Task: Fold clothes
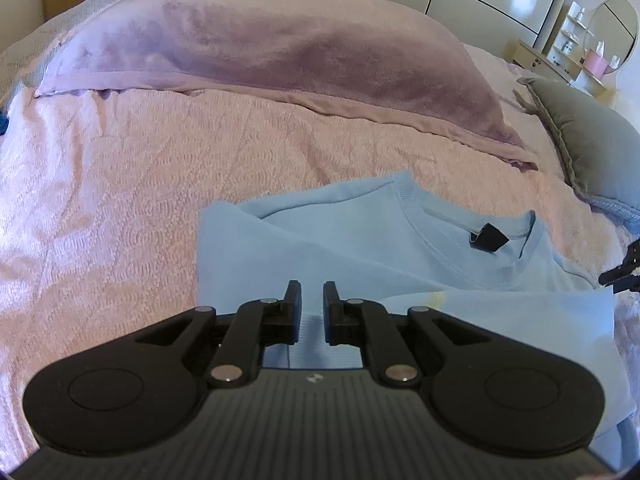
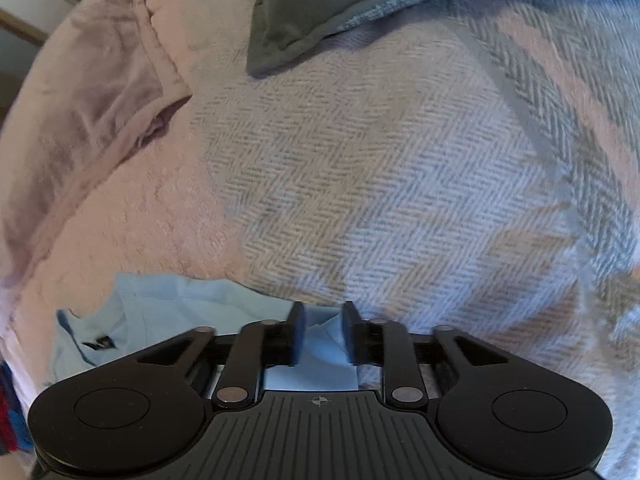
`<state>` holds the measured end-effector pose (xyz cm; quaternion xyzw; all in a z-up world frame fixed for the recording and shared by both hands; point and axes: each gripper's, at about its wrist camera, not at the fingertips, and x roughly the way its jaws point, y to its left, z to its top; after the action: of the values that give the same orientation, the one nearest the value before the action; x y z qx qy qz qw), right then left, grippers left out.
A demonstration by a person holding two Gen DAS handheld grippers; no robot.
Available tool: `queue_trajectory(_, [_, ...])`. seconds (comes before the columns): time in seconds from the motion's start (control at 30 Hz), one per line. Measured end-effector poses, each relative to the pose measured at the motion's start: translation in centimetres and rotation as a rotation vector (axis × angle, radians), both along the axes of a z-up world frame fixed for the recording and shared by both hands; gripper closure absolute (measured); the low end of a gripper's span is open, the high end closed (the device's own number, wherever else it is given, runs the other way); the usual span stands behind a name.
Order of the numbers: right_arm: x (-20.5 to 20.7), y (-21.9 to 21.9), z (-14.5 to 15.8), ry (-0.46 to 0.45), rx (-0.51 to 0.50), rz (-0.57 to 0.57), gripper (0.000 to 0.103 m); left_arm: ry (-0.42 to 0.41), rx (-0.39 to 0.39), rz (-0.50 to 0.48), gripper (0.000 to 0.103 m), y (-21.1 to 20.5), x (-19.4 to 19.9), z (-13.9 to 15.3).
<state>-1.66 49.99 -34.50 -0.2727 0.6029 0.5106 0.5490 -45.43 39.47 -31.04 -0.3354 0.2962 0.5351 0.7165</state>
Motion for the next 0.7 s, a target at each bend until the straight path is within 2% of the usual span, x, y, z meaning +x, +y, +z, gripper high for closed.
queue_trajectory(0.07, [-0.6, 0.4, 0.1, -0.006, 0.005, 0.006, 0.058, -0.004, -0.004, 0.000, 0.096, -0.1, 0.1, -0.1])
queue_trajectory(0.3, [-1.6, 0.2, -0.6, -0.010, -0.049, 0.041, 0.058, -0.014, -0.013, 0.001, 0.096, 0.0, -0.2, -0.4])
queue_trajectory(0.33, [-1.5, 0.0, -0.7, -0.007, -0.046, 0.039, 0.072, -0.014, -0.014, 0.003, 0.096, 0.0, -0.2, -0.5])
queue_trajectory(0.37, [-1.3, -0.3, -0.7, -0.015, -0.030, 0.031, 0.095, -0.014, -0.012, 0.006, 0.096, 0.0, -0.3, -0.5])
queue_trajectory(0.43, [0.0, -1.2, -0.5, -0.047, 0.007, -0.024, 0.095, -0.014, -0.011, 0.012, 0.096, 0.0, -0.5, -0.6])
queue_trajectory(0.5, [2.2, -2.2, -1.1, -0.027, 0.036, -0.129, 0.097, -0.007, -0.018, 0.022, 0.096, 0.1, -0.7, -0.9])
queue_trajectory(0.6, [4.3, -3.8, -2.3, -0.007, 0.074, -0.220, 0.096, 0.003, -0.028, 0.055, 0.096, 0.1, -1.1, -1.0])
queue_trajectory(0.63, [4.8, -4.6, -2.0, 0.013, 0.117, -0.247, 0.096, 0.006, -0.016, 0.066, 0.096, 0.0, -1.2, -0.7])
queue_trajectory(0.67, [4.8, -5.5, -1.2, 0.011, 0.167, -0.252, 0.096, 0.012, 0.005, 0.071, 0.096, -0.2, -1.2, -0.3])
queue_trajectory(0.7, [3.9, -6.2, -0.5, 0.017, 0.211, -0.191, 0.096, 0.016, 0.028, 0.063, 0.096, -0.5, -1.2, 0.2])
